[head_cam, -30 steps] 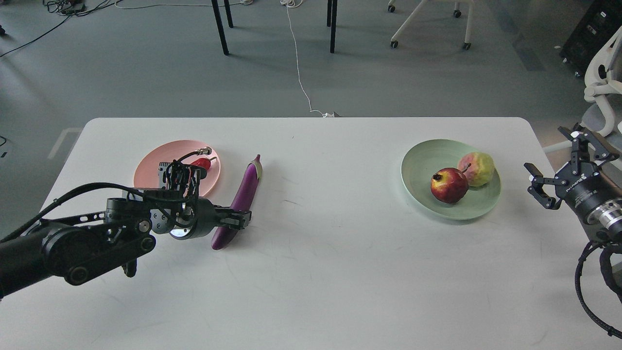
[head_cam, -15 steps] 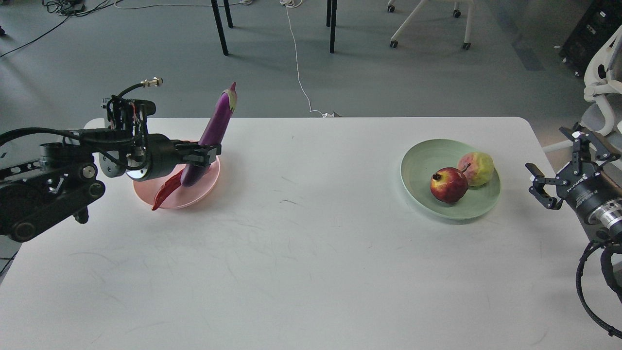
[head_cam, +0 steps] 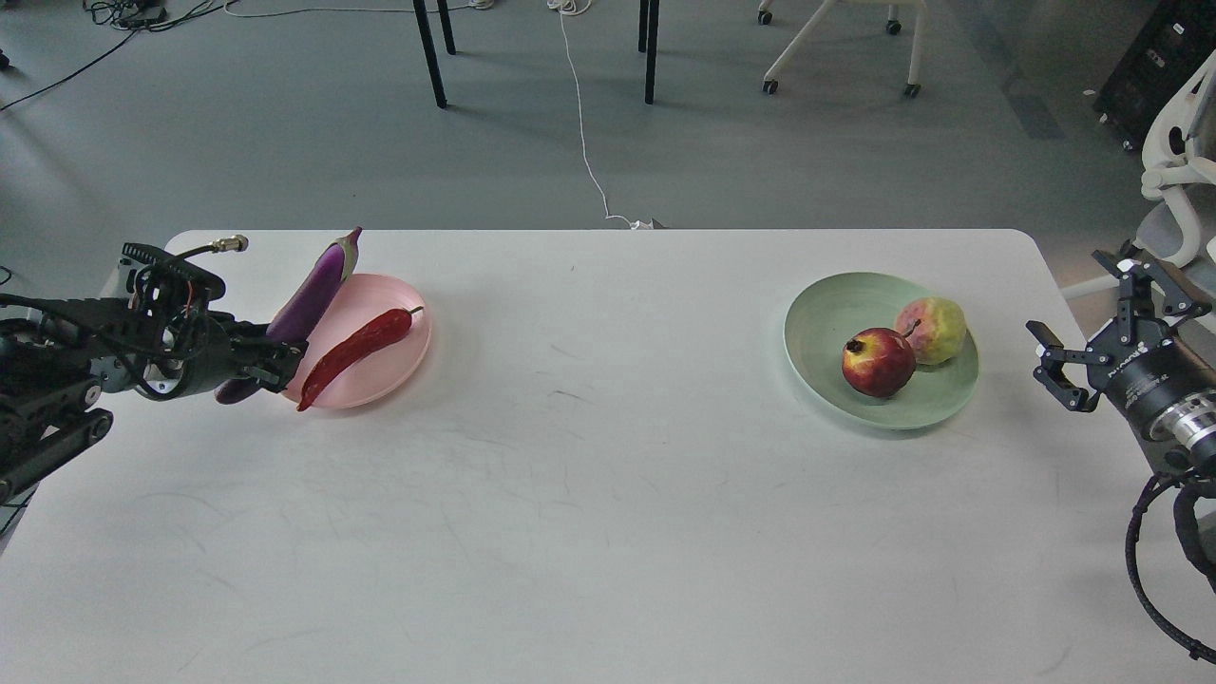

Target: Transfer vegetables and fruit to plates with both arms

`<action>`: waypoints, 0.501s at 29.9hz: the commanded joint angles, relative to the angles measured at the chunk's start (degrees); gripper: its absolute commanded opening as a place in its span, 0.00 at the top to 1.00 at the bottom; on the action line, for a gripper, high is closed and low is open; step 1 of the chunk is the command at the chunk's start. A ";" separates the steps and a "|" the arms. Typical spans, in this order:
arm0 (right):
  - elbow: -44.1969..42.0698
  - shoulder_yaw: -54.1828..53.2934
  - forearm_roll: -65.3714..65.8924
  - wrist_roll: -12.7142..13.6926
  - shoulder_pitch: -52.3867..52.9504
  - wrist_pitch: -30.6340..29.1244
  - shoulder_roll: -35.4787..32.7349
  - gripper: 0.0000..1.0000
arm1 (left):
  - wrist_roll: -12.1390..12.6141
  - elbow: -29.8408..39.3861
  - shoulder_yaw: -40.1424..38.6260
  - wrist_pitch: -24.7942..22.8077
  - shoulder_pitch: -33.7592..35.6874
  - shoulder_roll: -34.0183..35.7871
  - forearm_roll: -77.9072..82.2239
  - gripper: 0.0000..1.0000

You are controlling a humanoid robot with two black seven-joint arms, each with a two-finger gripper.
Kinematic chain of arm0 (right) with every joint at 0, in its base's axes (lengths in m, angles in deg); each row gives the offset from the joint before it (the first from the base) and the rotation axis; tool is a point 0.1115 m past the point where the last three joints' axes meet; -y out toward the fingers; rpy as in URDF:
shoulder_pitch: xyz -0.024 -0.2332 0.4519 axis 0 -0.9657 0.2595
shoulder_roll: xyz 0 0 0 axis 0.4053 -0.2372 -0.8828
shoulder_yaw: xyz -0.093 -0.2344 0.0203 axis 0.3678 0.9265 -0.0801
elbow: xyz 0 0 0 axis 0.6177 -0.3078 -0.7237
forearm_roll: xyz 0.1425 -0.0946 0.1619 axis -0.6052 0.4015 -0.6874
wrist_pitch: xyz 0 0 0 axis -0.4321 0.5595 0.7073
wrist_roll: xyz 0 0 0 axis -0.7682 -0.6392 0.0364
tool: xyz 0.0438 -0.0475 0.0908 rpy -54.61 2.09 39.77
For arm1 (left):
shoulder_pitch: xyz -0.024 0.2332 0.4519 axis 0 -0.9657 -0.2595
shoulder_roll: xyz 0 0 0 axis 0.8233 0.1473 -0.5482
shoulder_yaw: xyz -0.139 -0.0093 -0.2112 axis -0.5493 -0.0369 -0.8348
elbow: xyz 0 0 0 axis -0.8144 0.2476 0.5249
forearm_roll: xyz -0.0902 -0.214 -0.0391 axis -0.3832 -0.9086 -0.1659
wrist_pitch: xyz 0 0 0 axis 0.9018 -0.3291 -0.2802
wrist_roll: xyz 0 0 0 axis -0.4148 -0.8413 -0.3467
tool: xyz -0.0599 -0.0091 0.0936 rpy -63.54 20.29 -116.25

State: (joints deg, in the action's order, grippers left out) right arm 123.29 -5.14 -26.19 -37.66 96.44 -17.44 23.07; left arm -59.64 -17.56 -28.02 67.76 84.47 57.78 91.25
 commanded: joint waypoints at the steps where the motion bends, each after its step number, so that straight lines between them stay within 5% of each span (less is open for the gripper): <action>1: 0.00 0.00 -0.01 0.00 -0.21 0.00 -0.03 0.01 | -0.11 -0.03 0.89 0.03 -0.14 -0.01 0.07 0.72; 15: 0.17 0.00 -0.01 0.00 -0.73 0.00 -0.03 0.01 | -0.29 0.15 0.72 0.03 0.39 0.34 -0.55 0.03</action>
State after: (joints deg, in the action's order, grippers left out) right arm 123.44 -5.14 -26.19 -37.66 95.71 -17.44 23.03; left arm -59.82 -17.60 -27.13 67.80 84.56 57.91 90.89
